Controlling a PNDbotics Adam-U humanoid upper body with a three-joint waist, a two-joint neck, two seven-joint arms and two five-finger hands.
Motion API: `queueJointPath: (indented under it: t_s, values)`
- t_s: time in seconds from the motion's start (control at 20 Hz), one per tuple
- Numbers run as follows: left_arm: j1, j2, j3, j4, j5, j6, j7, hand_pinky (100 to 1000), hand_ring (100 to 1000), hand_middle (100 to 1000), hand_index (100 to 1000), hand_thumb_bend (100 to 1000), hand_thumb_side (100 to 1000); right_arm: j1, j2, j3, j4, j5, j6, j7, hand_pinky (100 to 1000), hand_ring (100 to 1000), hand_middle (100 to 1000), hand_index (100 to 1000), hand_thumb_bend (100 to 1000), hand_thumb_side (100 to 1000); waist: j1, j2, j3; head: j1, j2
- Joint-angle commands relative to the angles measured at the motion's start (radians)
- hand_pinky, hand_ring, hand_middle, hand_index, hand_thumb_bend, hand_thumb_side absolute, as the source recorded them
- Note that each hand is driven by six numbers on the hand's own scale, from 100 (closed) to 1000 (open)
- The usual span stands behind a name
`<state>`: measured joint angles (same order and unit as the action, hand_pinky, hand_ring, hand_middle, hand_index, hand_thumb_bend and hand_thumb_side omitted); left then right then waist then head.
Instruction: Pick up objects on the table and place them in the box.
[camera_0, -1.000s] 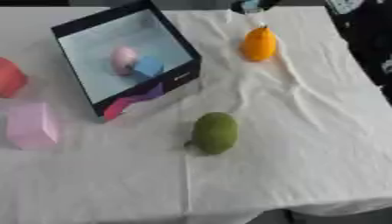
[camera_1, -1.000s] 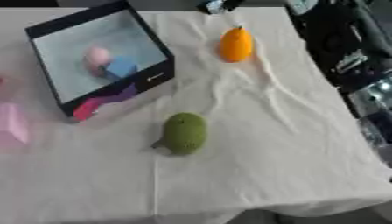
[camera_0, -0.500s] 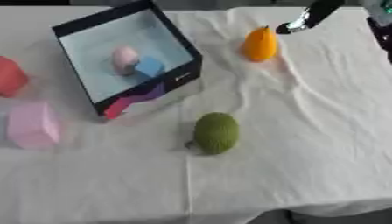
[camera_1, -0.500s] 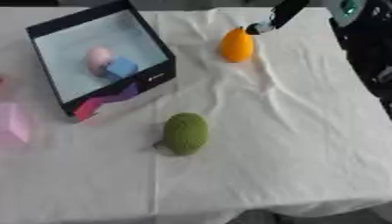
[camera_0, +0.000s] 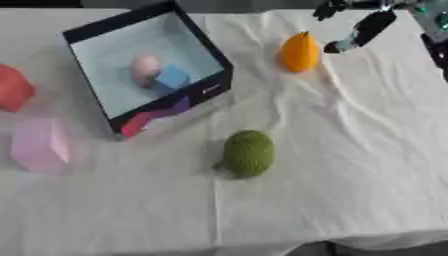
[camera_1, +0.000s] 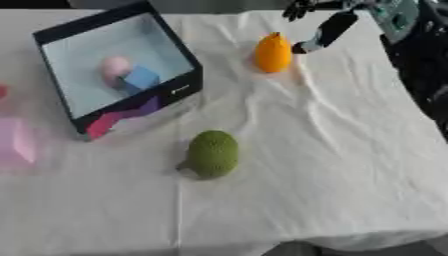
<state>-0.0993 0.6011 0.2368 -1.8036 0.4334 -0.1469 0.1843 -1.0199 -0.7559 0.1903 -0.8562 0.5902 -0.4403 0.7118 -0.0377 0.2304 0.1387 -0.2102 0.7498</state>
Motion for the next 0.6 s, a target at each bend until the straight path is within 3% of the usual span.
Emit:
queueJointPath:
  t_s: [0.05, 0.6]
  values:
    - [-0.014, 0.028, 0.008, -0.01, -0.008, -0.002, -0.004, 924, 888, 795, 782, 100, 710, -0.018, -0.024, -0.022, 0.016, 0.013, -0.001, -0.016, 945, 902, 837, 934, 397, 396, -0.001, -0.006, 0.004, -0.003, -0.02]
    - [-0.018, 0.008, 0.01, -0.013, -0.021, -0.001, -0.005, 926, 890, 795, 780, 100, 718, -0.035, -0.002, -0.051, 0.061, 0.052, 0.019, -0.072, 945, 898, 833, 953, 380, 347, 0.003, 0.033, 0.02, -0.004, -0.048]
